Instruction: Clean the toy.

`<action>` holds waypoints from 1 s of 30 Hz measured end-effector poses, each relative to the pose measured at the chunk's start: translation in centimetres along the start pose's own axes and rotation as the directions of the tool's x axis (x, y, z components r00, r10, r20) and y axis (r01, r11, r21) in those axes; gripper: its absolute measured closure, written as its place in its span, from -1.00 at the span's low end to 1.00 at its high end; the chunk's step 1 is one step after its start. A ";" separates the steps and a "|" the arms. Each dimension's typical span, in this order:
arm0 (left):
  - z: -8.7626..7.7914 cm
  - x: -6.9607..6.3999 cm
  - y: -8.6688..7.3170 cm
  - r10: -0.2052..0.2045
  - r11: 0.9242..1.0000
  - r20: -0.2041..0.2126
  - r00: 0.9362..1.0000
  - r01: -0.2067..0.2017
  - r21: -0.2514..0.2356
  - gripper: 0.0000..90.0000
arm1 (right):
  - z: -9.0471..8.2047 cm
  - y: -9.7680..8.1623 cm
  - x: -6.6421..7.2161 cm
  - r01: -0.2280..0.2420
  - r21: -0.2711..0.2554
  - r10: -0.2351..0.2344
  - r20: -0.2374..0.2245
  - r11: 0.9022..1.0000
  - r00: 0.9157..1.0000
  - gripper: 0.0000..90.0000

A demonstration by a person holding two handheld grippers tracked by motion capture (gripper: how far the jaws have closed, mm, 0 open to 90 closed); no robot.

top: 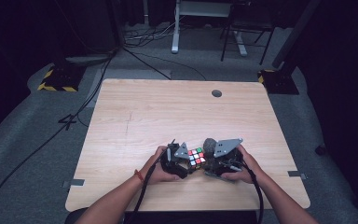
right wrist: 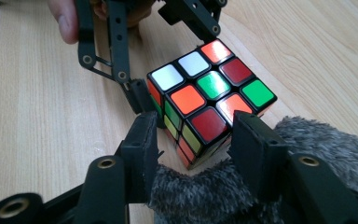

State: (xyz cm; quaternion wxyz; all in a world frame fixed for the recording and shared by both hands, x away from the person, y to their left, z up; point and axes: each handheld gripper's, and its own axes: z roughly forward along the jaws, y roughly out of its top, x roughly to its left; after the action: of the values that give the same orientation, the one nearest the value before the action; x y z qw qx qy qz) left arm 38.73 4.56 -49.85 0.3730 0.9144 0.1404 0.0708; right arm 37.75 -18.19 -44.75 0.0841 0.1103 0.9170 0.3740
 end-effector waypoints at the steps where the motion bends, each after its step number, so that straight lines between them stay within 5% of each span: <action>1: -0.1 0.0 0.0 0.006 1.000 -0.003 1.000 -0.006 0.001 -0.26 | -0.1 0.0 0.0 0.001 -0.003 -0.001 0.002 1.000 1.000 0.15; 11: -0.8 -0.3 0.5 0.063 0.997 0.012 0.998 -0.063 0.033 -0.25 | -0.8 1.0 0.5 0.039 -0.099 -0.037 0.025 0.994 0.999 0.18; 19: -2.0 -0.5 1.0 0.091 0.996 -0.002 0.996 -0.091 0.002 -0.25 | -0.3 0.7 0.3 0.037 -0.047 -0.036 0.006 0.998 0.999 0.24; 30: -3.5 -0.2 0.9 0.079 0.997 0.000 0.997 -0.079 -0.013 -0.25 | 0.4 0.3 0.1 0.028 -0.023 -0.028 -0.014 0.999 1.000 0.28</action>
State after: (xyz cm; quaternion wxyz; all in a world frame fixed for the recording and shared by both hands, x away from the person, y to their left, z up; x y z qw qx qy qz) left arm 37.86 6.21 -46.75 0.3757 0.9168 0.1039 0.0863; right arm 37.75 -17.66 -44.87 0.0841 0.0939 0.9147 0.3840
